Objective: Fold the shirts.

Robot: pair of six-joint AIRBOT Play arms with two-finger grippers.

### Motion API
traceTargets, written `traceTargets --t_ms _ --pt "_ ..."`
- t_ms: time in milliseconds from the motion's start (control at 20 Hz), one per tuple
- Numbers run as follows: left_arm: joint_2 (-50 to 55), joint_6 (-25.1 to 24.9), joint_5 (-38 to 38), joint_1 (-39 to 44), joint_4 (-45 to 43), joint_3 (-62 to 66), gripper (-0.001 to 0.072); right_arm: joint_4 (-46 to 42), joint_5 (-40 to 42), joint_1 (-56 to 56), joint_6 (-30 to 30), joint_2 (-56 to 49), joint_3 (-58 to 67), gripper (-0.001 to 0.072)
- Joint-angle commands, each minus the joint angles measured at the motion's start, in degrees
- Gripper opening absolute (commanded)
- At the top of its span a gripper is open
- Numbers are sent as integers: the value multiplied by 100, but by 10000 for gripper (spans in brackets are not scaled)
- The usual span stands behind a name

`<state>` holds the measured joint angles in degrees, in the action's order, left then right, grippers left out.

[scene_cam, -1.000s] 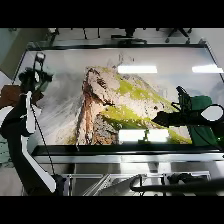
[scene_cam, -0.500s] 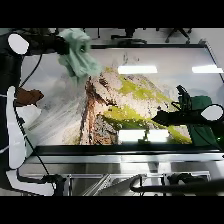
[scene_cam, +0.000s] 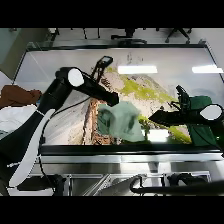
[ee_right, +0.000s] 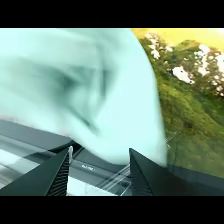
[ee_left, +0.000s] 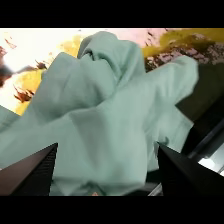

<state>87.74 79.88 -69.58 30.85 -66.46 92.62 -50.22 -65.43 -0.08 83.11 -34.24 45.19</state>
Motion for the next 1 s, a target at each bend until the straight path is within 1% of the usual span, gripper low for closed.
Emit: traceTargets --t_ms 0,50,100,200,250,300,350,450,550,650,750,800,850,950 --pt "-20 566 -516 15 61 245 669 44 -61 2 4 -107 0 436" --pt "-24 682 -905 -138 66 588 669 35 -125 -2 -2 -160 0 554" --pt "-55 761 -1390 -315 57 872 668 37 -201 -13 -52 -225 0 630" --pt "-260 859 -2234 -634 52 833 669 42 -299 -17 -83 -352 0 634" --pt "-452 874 -2448 -748 50 483 668 61 -374 -7 -85 -420 0 634" --pt "-682 879 -2424 -844 52 -15 668 61 -426 -7 -87 -481 -7 634" --pt "-949 887 -2232 -911 52 -636 669 63 -439 20 -129 -525 -37 634" --pt "-1552 907 -1392 -927 55 -2192 669 201 -337 197 -293 -570 -205 633" --pt "-1993 909 -304 -922 92 -3578 669 420 55 575 -385 -651 -496 633" --pt "-2214 898 870 -938 374 -4614 669 446 710 1110 -378 -826 -778 633" --pt "-2199 732 2000 -970 868 -5259 668 459 1453 1598 -385 -1182 -837 633" --pt "-2107 577 2387 -970 1158 -5412 668 581 1904 1770 -439 -1379 -835 633" --pt "-1954 363 2632 -968 1482 -5488 669 763 2280 1867 -616 -1576 -817 633" --pt "-1443 -186 2710 -962 2166 -5362 668 1196 2568 1871 -994 -1991 -719 630"
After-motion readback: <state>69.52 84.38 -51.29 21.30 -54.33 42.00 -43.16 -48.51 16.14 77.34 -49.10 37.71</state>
